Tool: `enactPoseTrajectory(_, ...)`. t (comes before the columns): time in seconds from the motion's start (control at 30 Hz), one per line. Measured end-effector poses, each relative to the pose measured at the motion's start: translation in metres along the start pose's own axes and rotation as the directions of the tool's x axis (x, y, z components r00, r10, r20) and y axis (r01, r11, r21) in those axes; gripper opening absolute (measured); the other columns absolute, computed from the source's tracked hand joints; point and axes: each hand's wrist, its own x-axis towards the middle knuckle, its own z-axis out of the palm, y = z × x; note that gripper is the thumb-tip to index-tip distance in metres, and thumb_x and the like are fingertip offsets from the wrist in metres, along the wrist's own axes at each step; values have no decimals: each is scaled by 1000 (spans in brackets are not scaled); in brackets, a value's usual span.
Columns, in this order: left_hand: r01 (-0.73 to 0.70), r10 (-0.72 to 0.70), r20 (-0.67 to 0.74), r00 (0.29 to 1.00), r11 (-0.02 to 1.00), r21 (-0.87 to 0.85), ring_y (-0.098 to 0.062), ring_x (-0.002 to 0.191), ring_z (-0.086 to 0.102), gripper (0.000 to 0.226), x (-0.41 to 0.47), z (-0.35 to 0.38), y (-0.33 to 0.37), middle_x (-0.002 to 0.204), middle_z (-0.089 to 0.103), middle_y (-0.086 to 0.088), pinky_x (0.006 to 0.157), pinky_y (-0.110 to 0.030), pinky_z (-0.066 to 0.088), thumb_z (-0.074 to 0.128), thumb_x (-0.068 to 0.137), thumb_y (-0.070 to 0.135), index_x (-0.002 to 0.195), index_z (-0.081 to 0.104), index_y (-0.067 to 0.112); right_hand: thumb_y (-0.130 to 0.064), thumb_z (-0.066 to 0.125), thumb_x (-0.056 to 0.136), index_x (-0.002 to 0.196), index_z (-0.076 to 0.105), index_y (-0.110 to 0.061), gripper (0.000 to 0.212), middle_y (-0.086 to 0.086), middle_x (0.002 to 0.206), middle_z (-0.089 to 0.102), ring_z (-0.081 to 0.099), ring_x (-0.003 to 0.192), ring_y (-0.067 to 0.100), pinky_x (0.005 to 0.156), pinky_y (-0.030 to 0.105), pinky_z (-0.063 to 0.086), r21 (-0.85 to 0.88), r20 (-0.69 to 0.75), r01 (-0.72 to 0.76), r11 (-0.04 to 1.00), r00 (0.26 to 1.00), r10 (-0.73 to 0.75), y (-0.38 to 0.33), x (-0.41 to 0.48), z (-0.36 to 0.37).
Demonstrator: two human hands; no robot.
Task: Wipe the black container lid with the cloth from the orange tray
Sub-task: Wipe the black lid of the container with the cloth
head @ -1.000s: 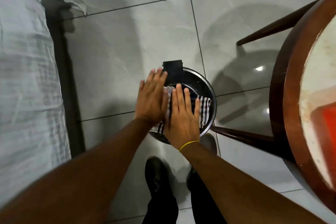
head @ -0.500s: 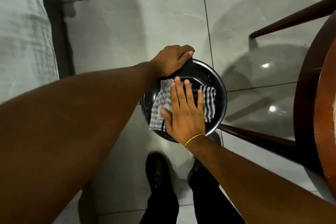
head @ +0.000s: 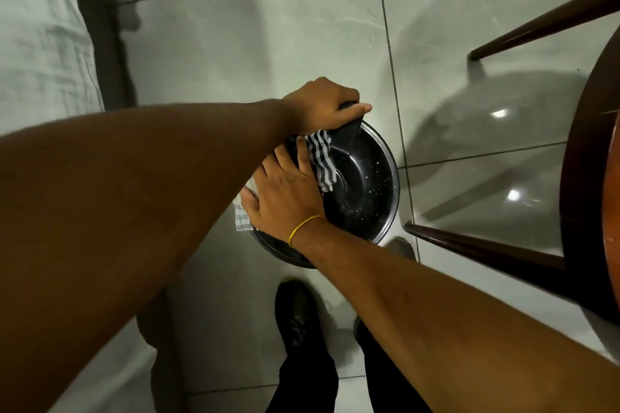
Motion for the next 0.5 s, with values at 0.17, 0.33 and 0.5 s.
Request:
enactPoseTrajectory(0.17, 20, -21, -45, 999, 999, -35, -20, 81, 63, 51, -15, 12, 0, 83, 68, 0, 77, -38, 50, 36, 106, 62, 98, 66, 21, -53, 48, 105, 162, 47, -9, 72, 14, 166, 47, 34, 159, 38, 133, 66, 16, -44, 102, 262, 964, 961, -257, 14, -31, 5)
enactPoseTrajectory(0.33, 14, -22, -121, 992, 998, -62, -19, 79, 61, 49, -26, 20, 1, 82, 68, 1, 76, -38, 50, 38, 108, 56, 98, 67, 19, -53, 45, 107, 172, 32, -10, 79, 12, 180, 30, 21, 168, 37, 134, 64, 8, -64, 188, 542, 838, 831, -523, 32, -64, 8)
enactPoseTrajectory(0.5, 20, -32, -140, 990, 996, -89, -17, 88, 65, 48, -30, 21, 2, 95, 74, 2, 81, -35, 51, 37, 108, 57, 111, 71, 23, -51, 40, 112, 174, 26, -11, 75, 11, 183, 21, 18, 170, 36, 133, 64, 7, -116, 216, 709, 695, 701, -679, 58, -100, 8)
